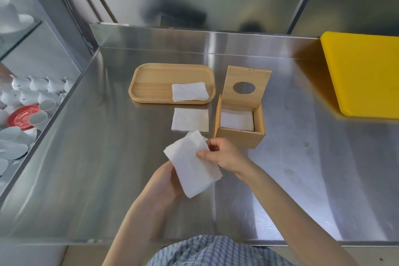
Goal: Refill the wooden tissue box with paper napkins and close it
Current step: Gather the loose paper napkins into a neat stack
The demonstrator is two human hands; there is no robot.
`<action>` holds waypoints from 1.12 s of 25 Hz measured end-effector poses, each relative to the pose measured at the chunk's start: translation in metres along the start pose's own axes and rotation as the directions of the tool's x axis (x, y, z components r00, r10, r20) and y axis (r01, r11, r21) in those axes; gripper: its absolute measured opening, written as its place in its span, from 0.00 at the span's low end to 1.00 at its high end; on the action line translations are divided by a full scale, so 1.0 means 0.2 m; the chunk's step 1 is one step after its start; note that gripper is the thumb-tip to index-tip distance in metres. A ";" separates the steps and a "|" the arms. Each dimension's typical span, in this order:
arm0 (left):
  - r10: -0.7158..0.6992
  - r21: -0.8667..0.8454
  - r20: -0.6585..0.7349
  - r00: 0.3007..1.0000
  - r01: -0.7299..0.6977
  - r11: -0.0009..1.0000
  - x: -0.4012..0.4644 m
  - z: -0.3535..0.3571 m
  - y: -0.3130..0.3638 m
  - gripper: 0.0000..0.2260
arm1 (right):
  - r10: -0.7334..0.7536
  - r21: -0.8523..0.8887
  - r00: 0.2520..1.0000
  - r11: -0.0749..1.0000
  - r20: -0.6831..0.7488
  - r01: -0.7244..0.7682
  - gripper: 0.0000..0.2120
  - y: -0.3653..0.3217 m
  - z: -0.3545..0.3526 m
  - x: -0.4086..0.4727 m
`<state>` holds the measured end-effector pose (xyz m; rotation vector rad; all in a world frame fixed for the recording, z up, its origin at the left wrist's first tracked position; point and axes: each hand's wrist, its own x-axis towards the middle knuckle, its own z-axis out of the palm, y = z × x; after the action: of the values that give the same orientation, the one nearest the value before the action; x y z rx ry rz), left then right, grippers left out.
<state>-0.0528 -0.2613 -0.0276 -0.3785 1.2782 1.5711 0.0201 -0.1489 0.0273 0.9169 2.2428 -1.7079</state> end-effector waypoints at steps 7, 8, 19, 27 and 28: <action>0.091 0.055 0.165 0.982 -0.101 0.993 -0.14 -0.16 -0.03 0.23 | -0.022 -0.131 0.998 0.991 -0.055 0.015 0.10 0.04 0.03 0.03; 0.084 0.055 0.220 0.972 -0.099 0.994 -0.16 -0.16 -0.02 0.26 | -0.029 -0.133 0.997 0.991 -0.077 0.018 0.09 0.05 0.04 0.04; 0.157 0.033 0.019 0.987 -0.158 0.987 -0.13 -0.31 -0.03 0.10 | -0.254 -0.504 0.963 0.845 -0.088 0.177 0.12 0.01 0.11 0.26; 0.142 -0.057 -0.056 0.988 -0.145 0.988 -0.12 -0.42 -0.02 0.10 | -0.249 -0.847 0.893 0.300 0.375 0.439 0.23 0.01 0.20 0.44; 0.140 -0.054 -0.060 0.988 -0.144 0.988 -0.12 -0.43 -0.02 0.10 | -0.283 -0.857 0.885 0.264 0.370 0.443 0.21 0.02 0.20 0.44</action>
<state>-0.0691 -0.3464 -0.0445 -0.3777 1.3290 1.7318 -0.0576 -0.1538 -0.0316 -0.0550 2.8009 -0.2087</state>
